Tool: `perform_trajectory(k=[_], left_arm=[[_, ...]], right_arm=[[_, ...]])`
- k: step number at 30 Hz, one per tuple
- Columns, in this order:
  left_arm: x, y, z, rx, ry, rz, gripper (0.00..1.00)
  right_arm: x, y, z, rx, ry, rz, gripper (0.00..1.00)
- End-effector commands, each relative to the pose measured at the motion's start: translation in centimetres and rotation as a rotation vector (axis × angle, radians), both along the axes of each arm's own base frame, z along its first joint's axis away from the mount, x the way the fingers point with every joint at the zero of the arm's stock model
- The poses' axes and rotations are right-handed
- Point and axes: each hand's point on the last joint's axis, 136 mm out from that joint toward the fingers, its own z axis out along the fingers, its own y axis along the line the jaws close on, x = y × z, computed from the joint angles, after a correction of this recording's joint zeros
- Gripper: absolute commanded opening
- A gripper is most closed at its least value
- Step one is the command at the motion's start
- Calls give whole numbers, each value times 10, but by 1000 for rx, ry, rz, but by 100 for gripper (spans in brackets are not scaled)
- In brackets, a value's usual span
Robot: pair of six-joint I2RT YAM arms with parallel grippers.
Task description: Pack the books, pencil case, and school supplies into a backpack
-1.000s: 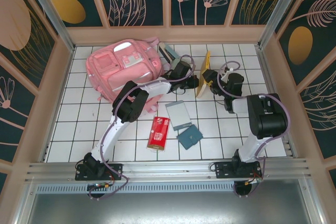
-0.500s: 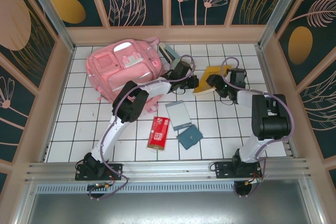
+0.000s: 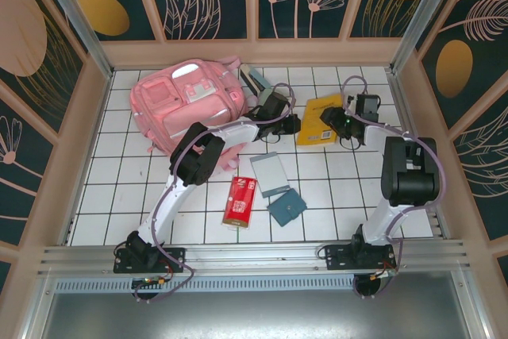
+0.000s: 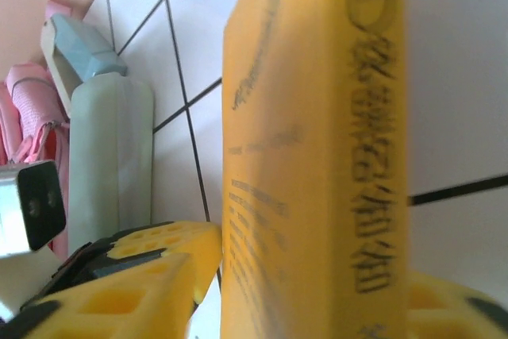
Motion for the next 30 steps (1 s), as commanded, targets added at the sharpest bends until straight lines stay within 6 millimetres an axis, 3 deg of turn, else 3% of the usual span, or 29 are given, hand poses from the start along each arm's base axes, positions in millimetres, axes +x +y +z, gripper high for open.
perform_trajectory(k=[1,5,7,10,16,20,23,26,30], left_arm=[[-42,1,-33,84,123,-78,10],[-40,1,-31,78,119,-75,12],[-38,0,-23,70,107,-74,14],[-32,-1,4,56,56,-67,21],[-20,12,88,51,-117,-18,47],[-17,43,130,114,-217,44,49],[-18,77,147,194,-265,98,50],[-23,117,154,294,-288,152,49],[-42,174,140,439,-270,196,47]], right_arm=[[4,9,11,31,-21,53,39],[3,10,21,42,-42,54,0],[0,10,27,48,-59,52,0],[-6,10,40,64,-103,36,0],[-23,9,81,104,-241,-6,0],[-39,14,109,119,-358,-2,0],[-51,25,123,130,-434,29,0],[-61,42,133,138,-492,77,0],[-72,60,144,139,-542,124,0]])
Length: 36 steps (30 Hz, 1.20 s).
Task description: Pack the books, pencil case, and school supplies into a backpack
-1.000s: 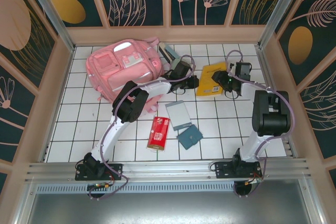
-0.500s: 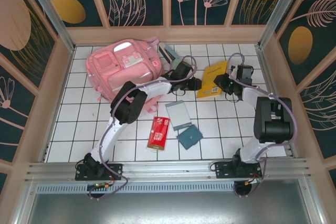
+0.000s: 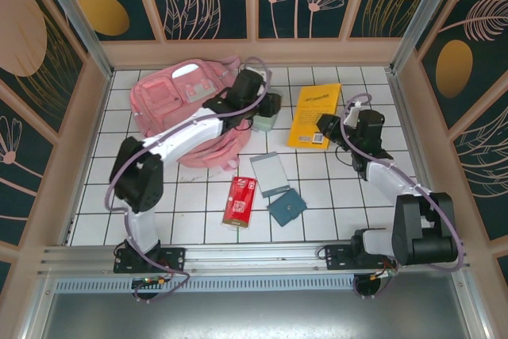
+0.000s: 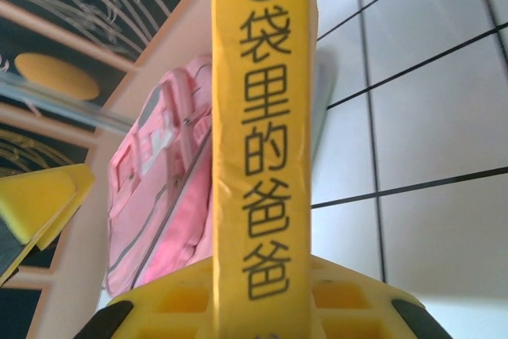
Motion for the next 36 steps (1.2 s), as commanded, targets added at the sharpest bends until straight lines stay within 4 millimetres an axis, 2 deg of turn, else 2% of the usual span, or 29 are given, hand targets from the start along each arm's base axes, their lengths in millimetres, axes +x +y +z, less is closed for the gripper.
perform_trajectory(k=[1,5,8,11,21,25,28,29,31,33,35,36], left_arm=[[-20,62,-46,244,70,75,46],[-54,106,-61,344,108,99,46],[-77,125,-79,397,158,85,45],[-89,136,-91,436,183,82,46],[-76,139,-109,529,193,89,45],[-70,141,-113,564,184,100,42],[-66,143,-112,577,176,109,33],[-65,143,-118,593,187,107,29],[-62,146,-121,611,186,117,15],[-58,148,-111,616,165,144,0],[-53,148,-97,602,138,162,0],[-49,147,-76,575,98,180,0]], right_arm=[[-4,15,48,21,-199,41,0],[-15,20,48,9,-233,30,0],[-19,22,46,24,-235,38,0],[-22,27,46,39,-232,59,0],[-26,32,46,34,-238,74,0],[-26,34,45,38,-234,80,0],[-27,35,45,39,-234,87,0],[-27,36,45,39,-235,89,0],[-28,38,45,36,-236,96,0],[-28,40,43,38,-232,102,0],[-30,44,44,54,-233,119,0],[-31,46,43,65,-230,131,0]])
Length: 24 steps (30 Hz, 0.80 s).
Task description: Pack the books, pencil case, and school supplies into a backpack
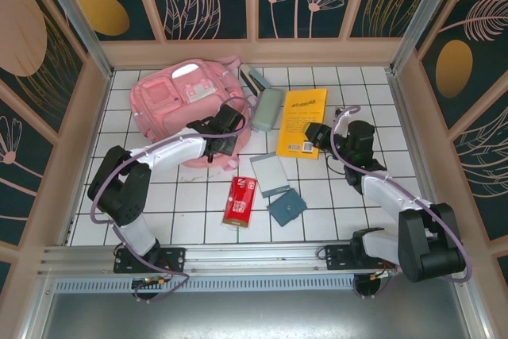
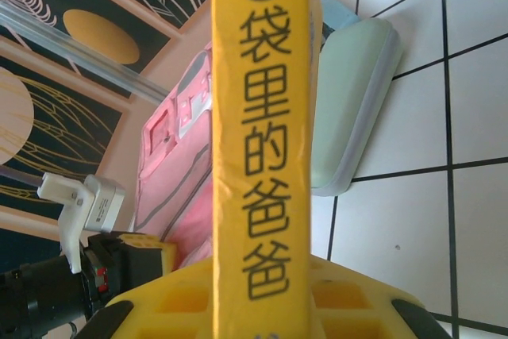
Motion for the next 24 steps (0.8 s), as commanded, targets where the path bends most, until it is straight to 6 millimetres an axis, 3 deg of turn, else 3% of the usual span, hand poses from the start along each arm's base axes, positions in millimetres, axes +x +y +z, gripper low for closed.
perform_trajectory(k=[1,6,11,15,19,24], left_arm=[[17,3,53,-22,-123,40,0],[27,2,119,-84,-248,54,0],[36,9,166,-93,-357,97,0],[44,19,189,-86,-425,147,0],[48,13,201,-130,-450,139,0],[50,9,209,-171,-472,127,0]], right_arm=[[0,15,38,71,-144,60,0],[-4,43,46,91,-142,112,0],[-5,72,52,181,-88,89,0],[6,90,50,225,-27,-10,0],[16,123,36,322,80,-19,0],[34,168,33,371,105,-38,0]])
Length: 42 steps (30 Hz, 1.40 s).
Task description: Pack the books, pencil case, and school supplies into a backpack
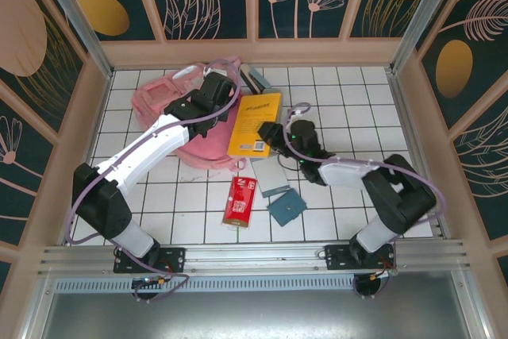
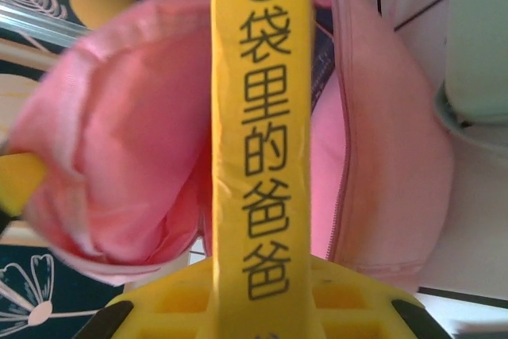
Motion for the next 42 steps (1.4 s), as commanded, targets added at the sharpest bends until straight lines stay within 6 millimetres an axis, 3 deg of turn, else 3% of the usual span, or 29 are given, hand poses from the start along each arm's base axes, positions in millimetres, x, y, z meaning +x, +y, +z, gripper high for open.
perform_trajectory(k=[1,5,16,20,21,22,24,26,33,42], left_arm=[[10,-6,56,-103,-148,-7,0],[13,-12,53,-134,-138,-29,0],[7,-17,55,-190,-139,-64,0],[7,-19,51,-194,-125,-71,0],[7,-19,49,-190,-122,-72,0],[7,-19,49,-192,-121,-72,0],[7,-20,48,-191,-118,-75,0],[6,-19,50,-193,-124,-72,0],[6,-17,49,-186,-124,-71,0],[7,-14,47,-184,-119,-63,0]], right_arm=[[29,31,58,177,-95,-76,0],[51,63,49,249,-65,-85,0],[125,121,13,431,37,-212,0],[147,130,7,405,24,-278,0],[151,137,5,385,27,-270,8],[152,146,5,368,27,-238,22],[149,158,4,332,27,-183,41],[145,163,-5,254,52,-159,54],[116,162,-39,-33,131,-32,60],[93,146,-28,-216,106,55,69]])
